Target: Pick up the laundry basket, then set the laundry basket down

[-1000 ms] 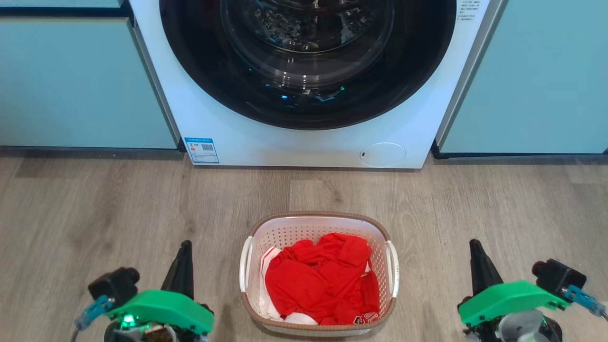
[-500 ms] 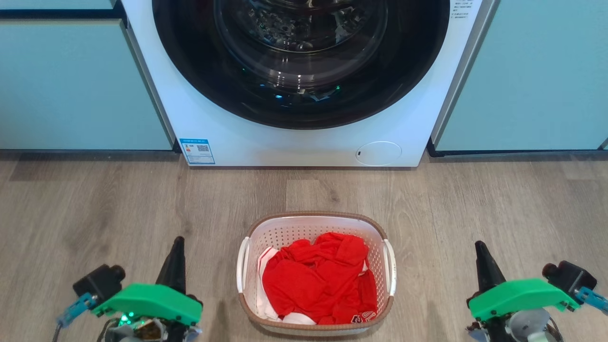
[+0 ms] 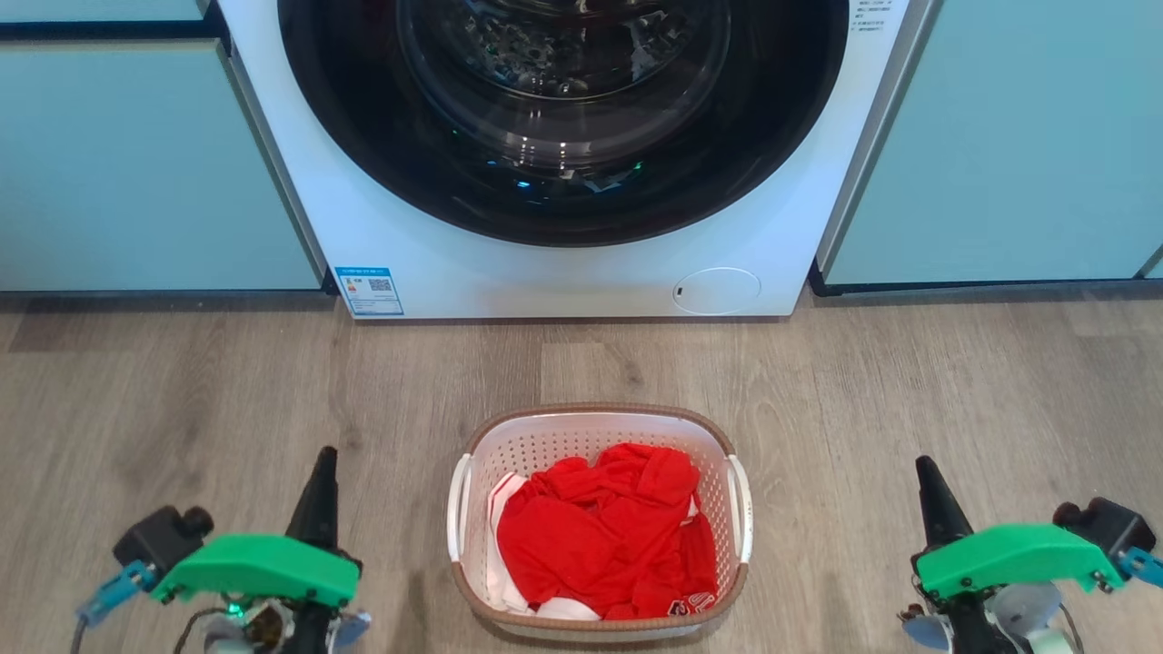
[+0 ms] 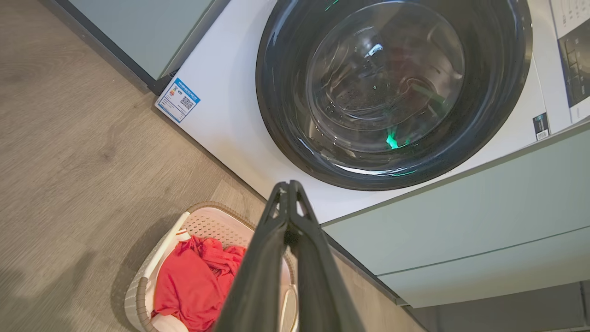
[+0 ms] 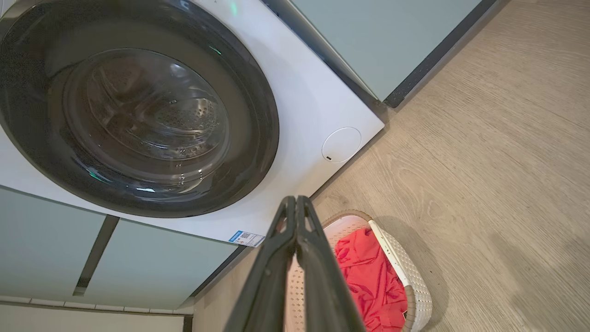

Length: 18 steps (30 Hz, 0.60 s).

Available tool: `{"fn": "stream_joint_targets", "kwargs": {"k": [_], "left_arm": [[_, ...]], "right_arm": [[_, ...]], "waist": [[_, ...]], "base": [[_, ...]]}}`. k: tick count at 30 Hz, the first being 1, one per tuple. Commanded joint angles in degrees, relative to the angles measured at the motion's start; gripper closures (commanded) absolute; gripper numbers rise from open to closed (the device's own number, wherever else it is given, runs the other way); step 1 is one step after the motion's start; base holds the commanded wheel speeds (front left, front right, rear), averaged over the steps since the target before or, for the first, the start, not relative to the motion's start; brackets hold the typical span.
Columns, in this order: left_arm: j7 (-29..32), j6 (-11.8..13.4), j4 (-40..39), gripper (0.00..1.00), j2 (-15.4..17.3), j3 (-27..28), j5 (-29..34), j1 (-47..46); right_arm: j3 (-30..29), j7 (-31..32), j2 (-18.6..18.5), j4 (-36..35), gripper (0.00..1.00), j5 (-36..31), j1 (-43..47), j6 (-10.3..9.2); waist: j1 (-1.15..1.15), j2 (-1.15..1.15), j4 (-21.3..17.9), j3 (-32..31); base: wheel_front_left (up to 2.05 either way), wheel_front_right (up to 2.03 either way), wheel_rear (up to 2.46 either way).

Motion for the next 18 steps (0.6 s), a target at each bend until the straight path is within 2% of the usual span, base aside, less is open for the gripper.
{"fn": "stream_joint_targets", "kwargs": {"k": [1,18], "left_arm": [[0.41,-0.6,-1.63,1.0,0.9,1.64,-1.6,-3.29],[2.97,-1.75,-1.09,1.0,0.92,4.19,-11.3,-4.35]], "right_arm": [[0.02,0.4,-1.25,-1.54,1.0,1.52,-3.36,0.21],[-1.67,2.98,-1.35,-1.09,1.0,10.62,-4.39,0.27]], "waist": [[0.0,0.0,-0.08,0.01],[0.0,0.0,-0.97,0.13]], "base": [[0.0,0.0,0.0],[0.0,0.0,0.0]]}}
